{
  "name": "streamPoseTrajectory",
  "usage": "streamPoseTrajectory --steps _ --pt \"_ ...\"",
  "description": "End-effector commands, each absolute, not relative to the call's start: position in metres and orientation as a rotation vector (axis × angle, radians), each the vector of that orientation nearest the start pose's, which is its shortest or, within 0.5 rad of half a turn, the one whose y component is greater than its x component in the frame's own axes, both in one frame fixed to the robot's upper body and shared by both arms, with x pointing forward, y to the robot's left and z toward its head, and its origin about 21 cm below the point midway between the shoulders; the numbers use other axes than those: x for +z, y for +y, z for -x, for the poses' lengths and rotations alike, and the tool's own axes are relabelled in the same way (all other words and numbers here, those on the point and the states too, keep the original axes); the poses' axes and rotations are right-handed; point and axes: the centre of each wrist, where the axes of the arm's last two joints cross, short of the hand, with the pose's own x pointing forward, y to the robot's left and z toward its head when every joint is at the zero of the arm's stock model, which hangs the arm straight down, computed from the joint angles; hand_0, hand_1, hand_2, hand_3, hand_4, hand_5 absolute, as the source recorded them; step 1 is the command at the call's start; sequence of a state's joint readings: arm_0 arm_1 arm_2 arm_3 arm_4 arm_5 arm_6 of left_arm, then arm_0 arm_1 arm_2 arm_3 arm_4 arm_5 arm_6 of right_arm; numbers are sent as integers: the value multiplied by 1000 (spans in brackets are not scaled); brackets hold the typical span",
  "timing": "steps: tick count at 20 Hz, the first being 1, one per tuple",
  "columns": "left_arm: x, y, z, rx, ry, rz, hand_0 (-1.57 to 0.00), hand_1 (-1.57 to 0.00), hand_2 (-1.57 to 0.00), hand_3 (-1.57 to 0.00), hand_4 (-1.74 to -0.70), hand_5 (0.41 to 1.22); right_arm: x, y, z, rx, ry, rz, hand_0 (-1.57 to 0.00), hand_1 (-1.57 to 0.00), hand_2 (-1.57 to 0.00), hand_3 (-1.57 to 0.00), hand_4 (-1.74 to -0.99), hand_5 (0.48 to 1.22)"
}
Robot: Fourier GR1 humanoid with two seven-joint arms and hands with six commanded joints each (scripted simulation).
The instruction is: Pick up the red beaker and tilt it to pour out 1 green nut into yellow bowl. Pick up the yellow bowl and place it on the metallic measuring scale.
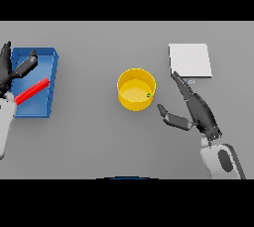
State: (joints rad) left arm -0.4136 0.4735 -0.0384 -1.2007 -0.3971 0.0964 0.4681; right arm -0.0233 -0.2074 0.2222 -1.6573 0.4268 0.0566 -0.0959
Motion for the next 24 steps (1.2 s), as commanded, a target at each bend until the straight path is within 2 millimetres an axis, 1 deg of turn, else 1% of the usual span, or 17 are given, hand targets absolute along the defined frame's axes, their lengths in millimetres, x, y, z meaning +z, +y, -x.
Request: streamPoseTrajectory --steps 1,3,5,6,7,8,9,10,11,13,15,16,19,20,21,24 --pt "72 321 -349 -420 -1111 -829 -33 -27 -28 -26 -746 662 34 -220 -255 845 -1690 274 1 1 1 1 -1071 678" --pt "73 317 -350 -432 -1132 -826 -21 -17 -17 -16 -740 668 47 -215 -267 1037 -1666 318 1 1 1 1 -1122 674" --pt "76 320 -349 -438 -1121 -833 -13 -10 -11 -10 -733 677 54 -207 -281 1211 -1633 349 1 1 1 1 -1174 674" --pt "73 321 -350 -433 -1111 -836 -10 -8 -8 -8 -733 680 54 -202 -285 1293 -1616 350 1 1 1 1 -1192 677" --pt "70 321 -346 -440 -1118 -823 -8 -6 -7 -6 -736 685 57 -202 -292 1374 -1606 355 1 1 1 1 -1197 677" --pt "72 318 -347 -438 -1122 -823 -6 -5 -5 -5 -737 689 59 -199 -299 1427 -1597 367 1 1 1 1 -1207 674" --pt "73 317 -347 -434 -1114 -827 -5 -4 -4 -4 -738 693 62 -191 -303 1523 -1596 369 1 1 1 1 -1217 676" --pt "72 321 -347 -433 -1104 -833 -4 -3 -3 -3 -739 696 69 -191 -309 1611 -1577 376 1 1 1 1 -1225 684" --pt "73 324 -345 -434 -1101 -847 -3 -2 -2 -2 -741 699 68 -190 -312 1688 -1554 389 1 1 1 1 -1226 692" --pt "72 323 -347 -439 -1103 -840 -1 -1 -1 -1 -744 702 71 -180 -317 1817 -1511 409 1 1 1 1 -1223 703" --pt "80 326 -347 -438 -1112 -848 0 0 0 0 -745 704 69 -172 -323 1909 -1461 404 1 1 1 1 -1215 711" --pt "80 323 -346 -438 -1119 -839 0 0 0 0 -746 706 68 -168 -327 1939 -1436 404 1 1 1 1 -1213 714" --pt "77 328 -346 -432 -1096 -839 0 0 0 1 -747 701 61 -156 -332 2005 -1366 369 1 1 1 1 -1221 722" --pt "80 325 -347 -433 -1104 -838 1 1 1 1 -743 698 60 -153 -335 2020 -1352 365 1 1 1 1 -1225 722" --pt "77 324 -346 -442 -1104 -836 1 1 1 1 -741 698 60 -146 -337 2036 -1344 349 1 1 1 1 -1231 725" --pt "79 324 -345 -445 -1112 -848 1 1 1 1 -741 699 61 -133 -344 2091 -1300 351 1 1 1 1 -1250 733"
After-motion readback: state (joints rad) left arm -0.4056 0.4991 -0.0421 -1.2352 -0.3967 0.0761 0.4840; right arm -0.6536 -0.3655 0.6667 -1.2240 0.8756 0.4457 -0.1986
